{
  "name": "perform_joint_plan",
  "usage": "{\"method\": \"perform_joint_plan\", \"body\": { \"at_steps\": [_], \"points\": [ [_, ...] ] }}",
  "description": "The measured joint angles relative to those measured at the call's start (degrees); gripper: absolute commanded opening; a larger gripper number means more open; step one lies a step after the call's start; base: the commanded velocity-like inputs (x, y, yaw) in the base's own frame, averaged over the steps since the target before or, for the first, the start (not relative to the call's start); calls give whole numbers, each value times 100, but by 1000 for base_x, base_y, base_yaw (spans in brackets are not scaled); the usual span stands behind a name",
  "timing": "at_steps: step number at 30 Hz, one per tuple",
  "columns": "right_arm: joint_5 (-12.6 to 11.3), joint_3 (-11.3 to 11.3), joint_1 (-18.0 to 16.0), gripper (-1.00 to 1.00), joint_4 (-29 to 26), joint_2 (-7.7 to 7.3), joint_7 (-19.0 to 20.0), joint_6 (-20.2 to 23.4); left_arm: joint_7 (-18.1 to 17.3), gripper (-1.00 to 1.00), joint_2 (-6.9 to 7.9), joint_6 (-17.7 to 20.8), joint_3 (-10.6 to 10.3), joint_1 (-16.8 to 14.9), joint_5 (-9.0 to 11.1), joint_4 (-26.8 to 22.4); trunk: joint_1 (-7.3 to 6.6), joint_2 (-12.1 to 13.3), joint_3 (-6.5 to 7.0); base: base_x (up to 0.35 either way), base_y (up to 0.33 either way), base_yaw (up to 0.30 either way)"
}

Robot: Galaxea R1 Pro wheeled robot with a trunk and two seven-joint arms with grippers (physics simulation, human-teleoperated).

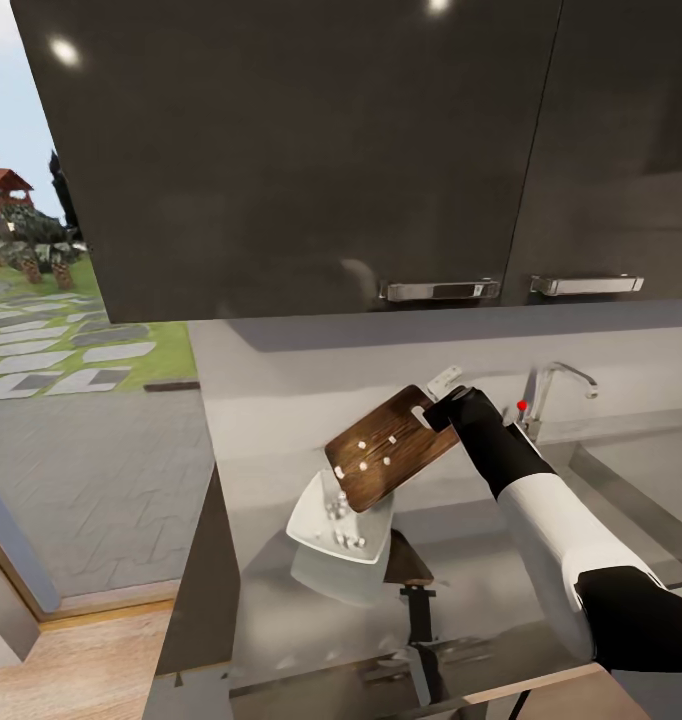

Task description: In the kitchen, take the Vidalia onion out of the sink, dice it on the chopping board with the paring knife, put the diced onion into the bowl on the countertop, then place both the paring knife and the chopping board into the sink.

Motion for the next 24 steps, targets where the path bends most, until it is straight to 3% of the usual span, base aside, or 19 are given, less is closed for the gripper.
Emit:
{"method": "perform_joint_plan", "body": {
  "at_steps": [24],
  "points": [
    [11,7,0,-100,-172,80,-1,192,0,100,-1,0,0,0,0,0,0,0,0,0,0,0]
  ]
}}
